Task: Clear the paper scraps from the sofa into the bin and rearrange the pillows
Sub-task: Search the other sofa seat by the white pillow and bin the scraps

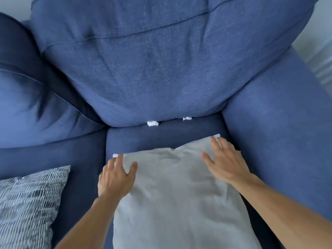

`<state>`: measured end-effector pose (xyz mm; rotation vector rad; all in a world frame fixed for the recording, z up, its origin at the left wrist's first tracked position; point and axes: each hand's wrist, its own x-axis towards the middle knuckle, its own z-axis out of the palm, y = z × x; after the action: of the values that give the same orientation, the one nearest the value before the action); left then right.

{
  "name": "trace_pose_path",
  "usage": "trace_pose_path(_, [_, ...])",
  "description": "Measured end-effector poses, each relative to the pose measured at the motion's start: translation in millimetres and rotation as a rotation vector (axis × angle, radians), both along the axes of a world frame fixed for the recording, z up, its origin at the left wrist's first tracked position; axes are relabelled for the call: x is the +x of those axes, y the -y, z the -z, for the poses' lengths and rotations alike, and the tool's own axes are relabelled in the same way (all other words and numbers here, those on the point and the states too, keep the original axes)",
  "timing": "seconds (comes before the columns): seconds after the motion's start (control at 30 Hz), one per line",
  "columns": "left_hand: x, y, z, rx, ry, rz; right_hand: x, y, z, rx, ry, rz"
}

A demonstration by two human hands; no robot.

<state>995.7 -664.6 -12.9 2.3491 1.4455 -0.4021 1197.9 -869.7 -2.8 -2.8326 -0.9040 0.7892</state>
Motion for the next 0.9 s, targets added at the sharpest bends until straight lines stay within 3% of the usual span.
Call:
trace_pose_path(0.37, [108.5, -55.4, 62.1, -0.065, -0.018, 0.373, 68.6, -81.5, 57.1, -0.125, -0.021, -0.133])
trace_pose_path(0.53, [137.3, -74.1, 82.3, 0.07, 0.031, 0.571, 85.4, -109.6, 76.6, -0.059, 0.068, -0.238])
trace_pose_path(0.67, [135.2, -87.2, 129.9, 0.062, 0.068, 0.603, 93.2, -122.1, 122.9, -0.039, 0.071, -0.311])
trace_pose_path(0.9, [141.0, -94.4, 142.7, 0.027, 0.032, 0.649, 102.3, -125.8, 142.6, -0.076, 0.047, -0.345])
